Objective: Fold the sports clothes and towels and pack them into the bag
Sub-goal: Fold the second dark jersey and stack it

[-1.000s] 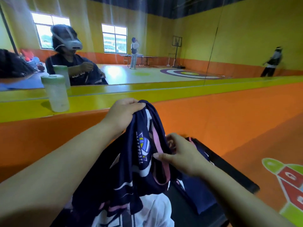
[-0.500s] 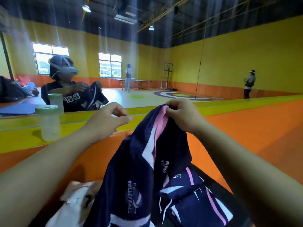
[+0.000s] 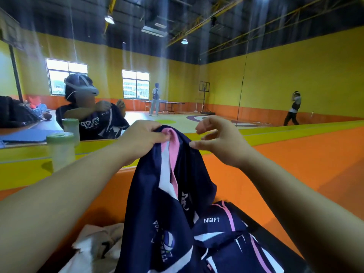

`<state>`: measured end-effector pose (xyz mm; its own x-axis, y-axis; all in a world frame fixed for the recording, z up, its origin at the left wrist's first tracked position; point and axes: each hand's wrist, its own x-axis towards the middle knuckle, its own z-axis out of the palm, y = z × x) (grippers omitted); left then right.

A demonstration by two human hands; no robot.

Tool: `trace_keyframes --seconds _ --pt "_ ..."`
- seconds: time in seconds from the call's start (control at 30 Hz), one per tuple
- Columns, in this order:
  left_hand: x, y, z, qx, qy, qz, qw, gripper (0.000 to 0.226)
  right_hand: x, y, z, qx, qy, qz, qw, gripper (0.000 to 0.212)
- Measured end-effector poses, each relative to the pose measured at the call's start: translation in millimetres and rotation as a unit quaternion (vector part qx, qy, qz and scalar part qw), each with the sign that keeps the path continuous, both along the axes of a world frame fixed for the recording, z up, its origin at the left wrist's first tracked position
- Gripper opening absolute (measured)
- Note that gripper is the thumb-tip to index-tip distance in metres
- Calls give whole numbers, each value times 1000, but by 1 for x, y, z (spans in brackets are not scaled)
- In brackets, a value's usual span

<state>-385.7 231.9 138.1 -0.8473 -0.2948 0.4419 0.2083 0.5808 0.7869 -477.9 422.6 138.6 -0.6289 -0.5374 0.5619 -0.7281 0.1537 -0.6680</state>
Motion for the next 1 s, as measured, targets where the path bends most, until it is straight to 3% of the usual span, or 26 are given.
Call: trace_keyframes --seconds 0.07,0.17,0.3,0.4,0.47,0.6,0.67,0.8,0.9,1.0 --pt "1 0 3 88 6 -7 996 10 8 4 -11 -9 71 -38 997 29" --pt "-3 6 10 173 25 -25 984 16 26 5 -26 24 8 50 998 23" --pt "-6 12 19 175 63 -28 982 22 35 -7 -51 158 -70 117 978 51" --pt "-5 8 21 168 84 -30 982 32 29 -14 -68 233 -34 92 968 31" --pt "-3 2 22 152 95 21 984 29 18 -16 -74 215 -45 97 971 22" --pt "4 -19 21 130 85 115 981 20 -4 -7 -63 64 -148 126 979 38" --pt "10 -29 19 83 49 103 990 12 -13 -2 -51 15 -114 76 990 36" --pt "22 -40 13 -67 -6 71 995 25 -23 1 -31 3 24 -38 999 40" --pt "31 -44 15 -197 -51 79 976 21 -21 6 -15 52 130 -84 987 41" --pt "35 -48 22 -306 10 140 942 25 -20 10 -2 163 219 -118 955 43"
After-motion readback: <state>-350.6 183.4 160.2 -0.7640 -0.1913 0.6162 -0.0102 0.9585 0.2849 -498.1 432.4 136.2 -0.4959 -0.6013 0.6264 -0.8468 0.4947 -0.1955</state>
